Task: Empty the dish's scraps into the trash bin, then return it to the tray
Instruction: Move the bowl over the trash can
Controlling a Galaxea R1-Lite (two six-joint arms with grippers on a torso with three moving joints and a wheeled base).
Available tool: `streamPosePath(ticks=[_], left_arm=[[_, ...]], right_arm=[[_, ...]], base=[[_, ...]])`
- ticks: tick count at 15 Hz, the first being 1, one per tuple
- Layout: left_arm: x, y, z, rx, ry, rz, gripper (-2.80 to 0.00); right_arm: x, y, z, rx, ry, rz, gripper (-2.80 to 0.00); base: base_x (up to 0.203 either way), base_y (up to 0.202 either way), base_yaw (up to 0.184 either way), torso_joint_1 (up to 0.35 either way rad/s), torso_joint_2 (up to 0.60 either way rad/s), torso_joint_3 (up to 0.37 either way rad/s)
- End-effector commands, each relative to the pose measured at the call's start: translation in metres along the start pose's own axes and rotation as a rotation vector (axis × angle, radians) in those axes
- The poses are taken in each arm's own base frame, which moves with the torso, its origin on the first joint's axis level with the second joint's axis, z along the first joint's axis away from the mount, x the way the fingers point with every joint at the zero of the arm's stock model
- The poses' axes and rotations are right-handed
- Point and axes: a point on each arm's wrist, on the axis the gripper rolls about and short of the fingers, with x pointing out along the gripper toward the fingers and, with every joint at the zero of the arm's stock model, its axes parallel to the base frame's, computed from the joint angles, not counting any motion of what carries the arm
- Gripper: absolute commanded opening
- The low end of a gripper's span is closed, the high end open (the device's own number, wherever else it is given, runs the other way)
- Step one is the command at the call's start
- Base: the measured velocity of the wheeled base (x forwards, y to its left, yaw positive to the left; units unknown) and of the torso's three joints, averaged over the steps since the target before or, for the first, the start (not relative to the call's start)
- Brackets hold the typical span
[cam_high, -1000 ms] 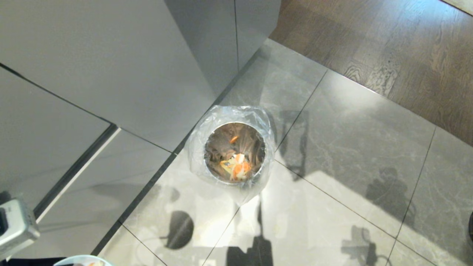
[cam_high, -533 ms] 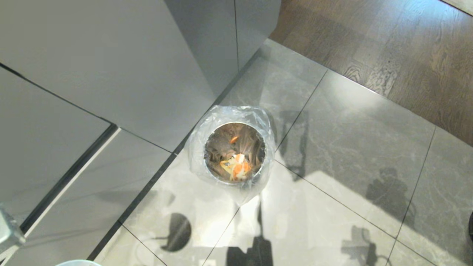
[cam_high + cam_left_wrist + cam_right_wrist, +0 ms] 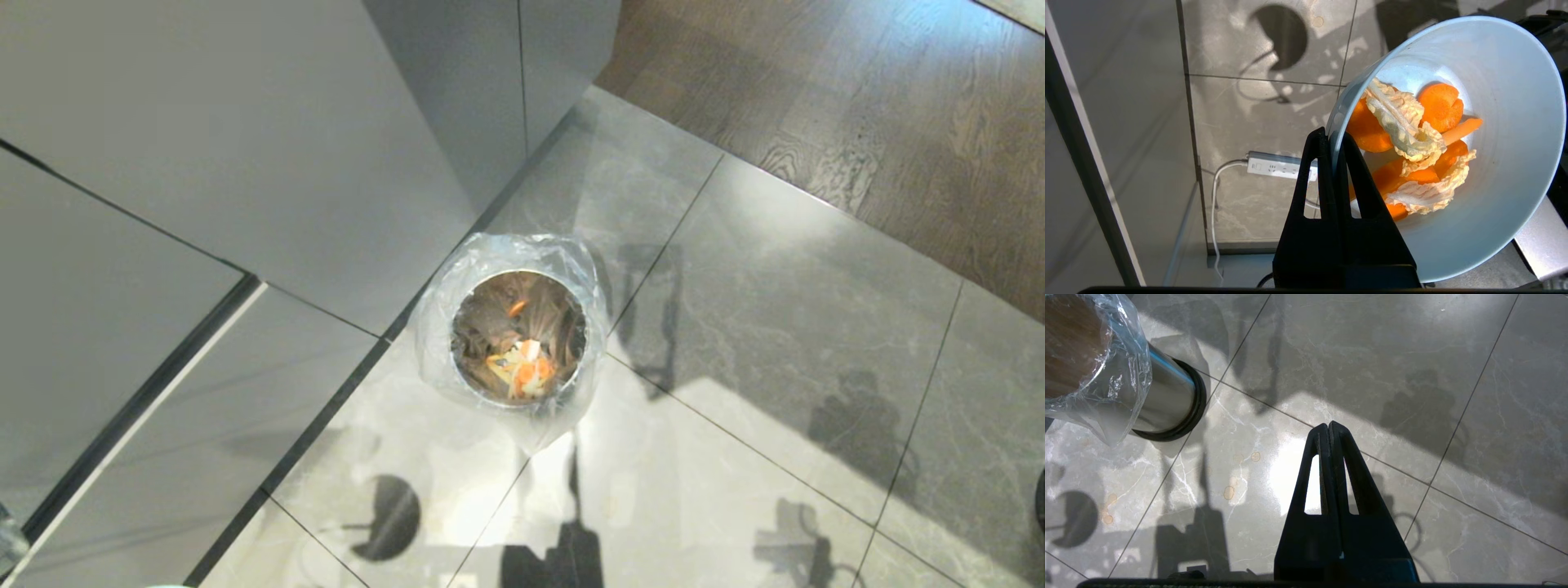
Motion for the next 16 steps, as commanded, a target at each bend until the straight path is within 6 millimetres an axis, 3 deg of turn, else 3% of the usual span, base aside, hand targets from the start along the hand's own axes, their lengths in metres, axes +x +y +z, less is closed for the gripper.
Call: streamPosePath(ticks=[1, 16], left_arm=[[-0.0016, -0.0011, -0.0028, -0.013, -0.005, 0.009, -2.80], [0.0028, -0.0028, -0.0087, -0.010, 0.018, 0.006, -2.80]], right_arm=[[0.0000, 0.0000, 0.0000, 0.001, -0.001, 0.000, -2.80], [0.0000, 0.0000, 0.0001, 0.001, 0.000, 0.000, -2.80]], base=[[0.000, 0.000, 0.000, 0.000, 0.00, 0.000], [0.000, 0.000, 0.000, 0.000, 0.00, 0.000]])
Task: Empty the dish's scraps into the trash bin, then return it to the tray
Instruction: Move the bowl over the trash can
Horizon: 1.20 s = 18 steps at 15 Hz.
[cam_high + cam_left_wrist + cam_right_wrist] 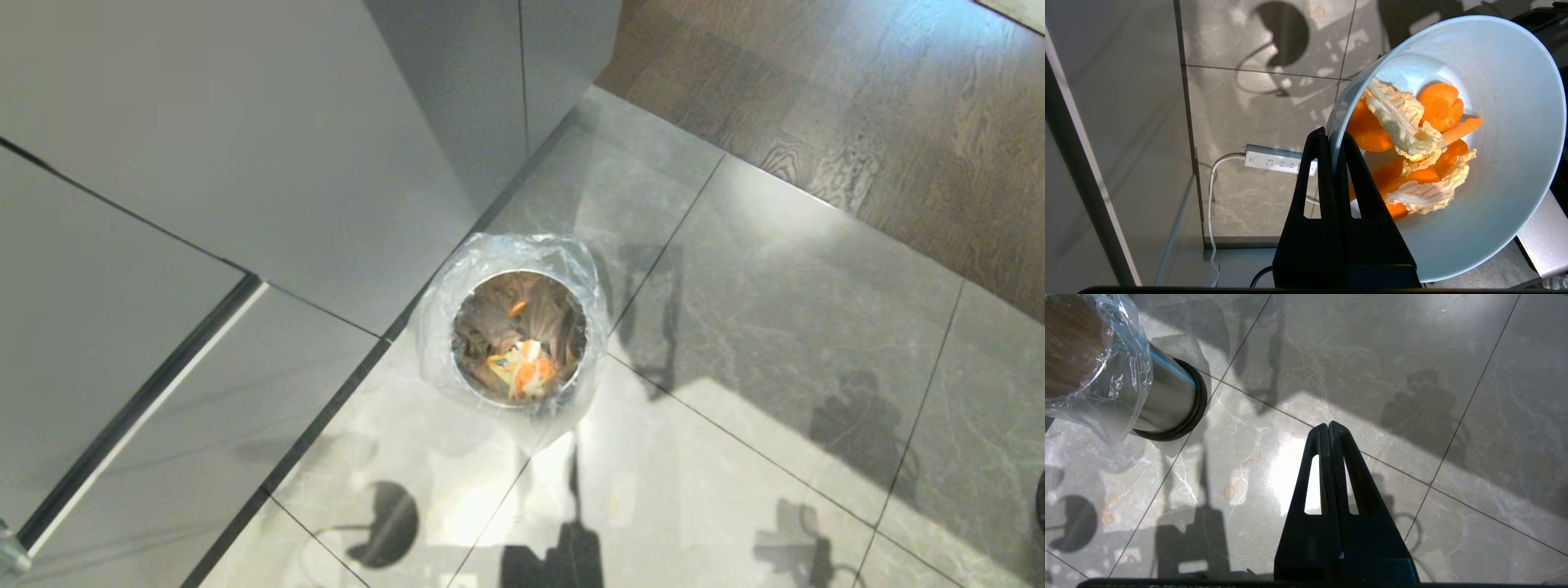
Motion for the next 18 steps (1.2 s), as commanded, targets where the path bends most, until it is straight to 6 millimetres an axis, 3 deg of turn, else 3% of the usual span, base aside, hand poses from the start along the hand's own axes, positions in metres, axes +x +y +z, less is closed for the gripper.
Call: streamPosePath(ticks=[1, 8, 14, 18], left_arm=[[0.000, 0.000, -0.001, 0.001, 0.003, -0.001, -2.80], [0.000, -0.001, -0.003, -0.037, 0.001, 0.001, -2.80], [-0.003, -0.005, -0.017, -0.151, -0.013, 0.052, -2.80], [-0.001, -0.004, -0.015, -0.171, -0.005, 0.049, -2.80]], right_arm=[[0.000, 0.000, 0.000, 0.001, 0.001, 0.000, -2.80], [0.000, 0.000, 0.000, 0.001, 0.001, 0.000, -2.80], [0.000, 0.000, 0.000, 0.001, 0.001, 0.000, -2.80], [0.000, 0.000, 0.000, 0.001, -0.001, 0.000, -2.80]], base=[[0.000, 0.000, 0.000, 0.000, 0.00, 0.000], [0.000, -0.120, 0.000, 0.002, 0.00, 0.002], [0.000, 0.000, 0.000, 0.000, 0.00, 0.000], [0.000, 0.000, 0.000, 0.000, 0.00, 0.000]])
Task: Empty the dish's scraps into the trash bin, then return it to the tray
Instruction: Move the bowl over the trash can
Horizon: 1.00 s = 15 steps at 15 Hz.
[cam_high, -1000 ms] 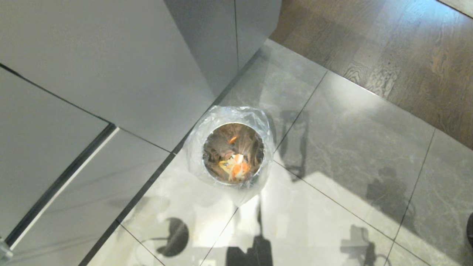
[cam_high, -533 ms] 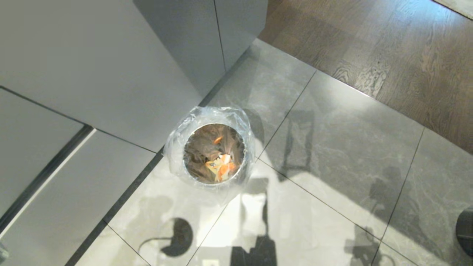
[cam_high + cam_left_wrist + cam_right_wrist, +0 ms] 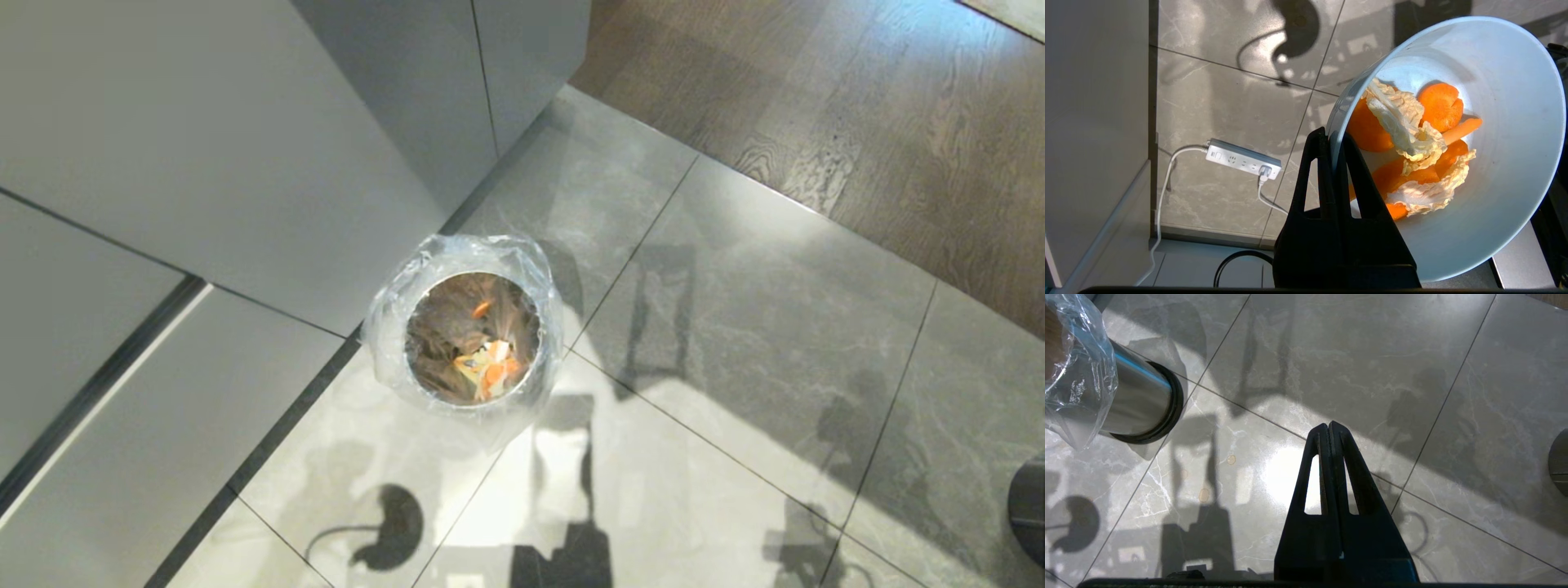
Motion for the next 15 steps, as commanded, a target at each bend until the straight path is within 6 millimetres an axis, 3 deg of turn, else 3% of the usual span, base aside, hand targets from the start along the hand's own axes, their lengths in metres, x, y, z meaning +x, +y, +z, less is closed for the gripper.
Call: streamPosePath(ticks=[1, 8, 15], left_arm=[[0.003, 0.001, 0.004, 0.003, 0.020, -0.005, -2.80], [0.044, 0.012, 0.052, 0.062, -0.002, 0.021, -2.80], [0.091, 0.023, 0.103, 0.275, -0.063, 0.037, -2.80]], right_arm=[[0.000, 0.000, 0.000, 0.001, 0.000, 0.001, -2.80], [0.000, 0.000, 0.000, 0.001, 0.000, 0.001, -2.80], [0.000, 0.000, 0.000, 0.001, 0.000, 0.001, -2.80]], base=[[0.000, 0.000, 0.000, 0.000, 0.00, 0.000], [0.000, 0.000, 0.000, 0.000, 0.00, 0.000], [0.000, 0.000, 0.000, 0.000, 0.00, 0.000]])
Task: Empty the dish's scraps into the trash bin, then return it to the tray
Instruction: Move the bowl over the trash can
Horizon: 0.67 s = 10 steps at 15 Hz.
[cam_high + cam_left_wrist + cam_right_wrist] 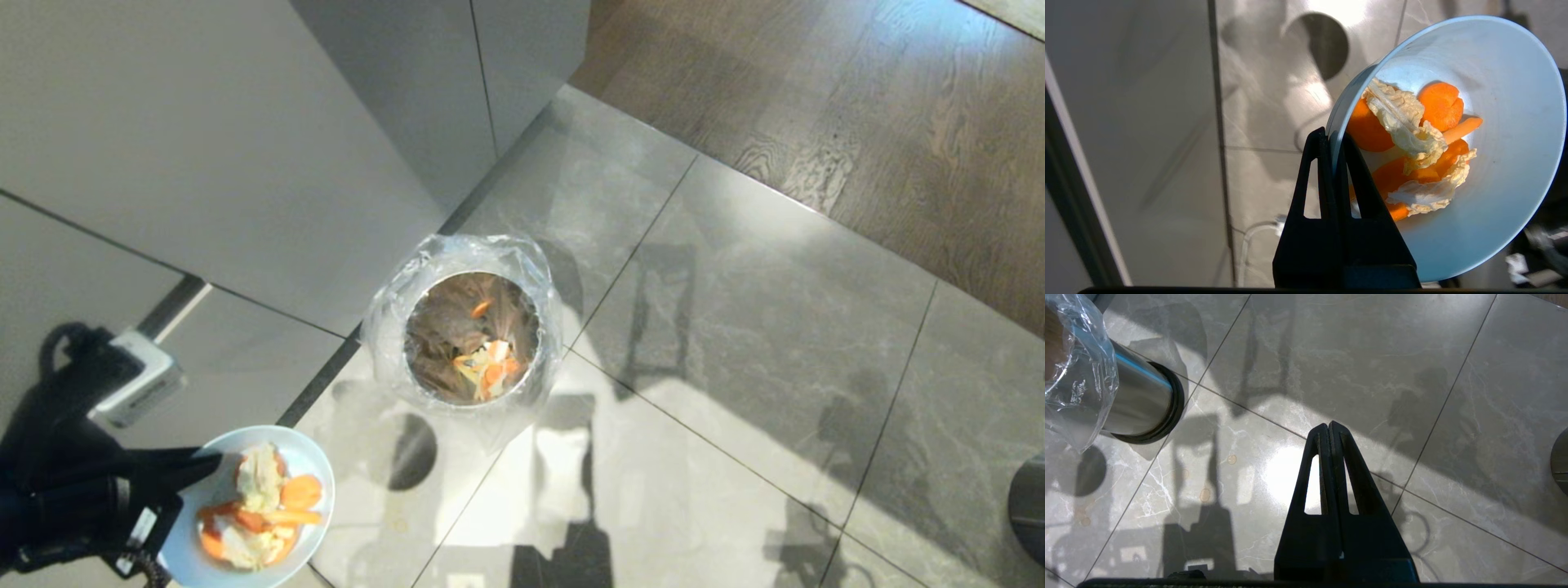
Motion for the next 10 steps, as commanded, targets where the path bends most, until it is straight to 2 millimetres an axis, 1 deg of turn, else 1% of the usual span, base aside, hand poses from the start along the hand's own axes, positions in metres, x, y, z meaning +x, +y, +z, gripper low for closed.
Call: streamPosePath(ticks=[1, 2, 5, 7, 8, 10], left_arm=[[0.024, 0.004, 0.008, 0.068, 0.034, -0.017, -2.80], [0.027, 0.004, 0.012, 0.088, 0.027, -0.022, -2.80], [0.035, 0.000, 0.032, 0.129, -0.007, -0.064, -2.80], [0.039, -0.003, 0.053, 0.159, -0.053, -0.082, -2.80], [0.046, -0.004, 0.064, 0.176, -0.065, -0.092, -2.80], [0.059, -0.015, 0.080, 0.222, -0.087, -0.112, -2.80]], right_arm=[[0.000, 0.000, 0.000, 0.001, -0.001, -0.001, -2.80], [0.000, 0.000, 0.000, 0.001, 0.001, -0.001, -2.80], [0.000, 0.000, 0.000, 0.001, -0.001, -0.001, -2.80], [0.000, 0.000, 0.000, 0.001, 0.001, -0.001, -2.80], [0.000, 0.000, 0.000, 0.000, 0.001, -0.001, -2.80], [0.000, 0.000, 0.000, 0.001, 0.000, -0.001, -2.80]], base=[[0.000, 0.000, 0.000, 0.000, 0.00, 0.000], [0.000, 0.000, 0.000, 0.000, 0.00, 0.000], [0.000, 0.000, 0.000, 0.000, 0.00, 0.000], [0.000, 0.000, 0.000, 0.000, 0.00, 0.000], [0.000, 0.000, 0.000, 0.000, 0.00, 0.000], [0.000, 0.000, 0.000, 0.000, 0.00, 0.000]])
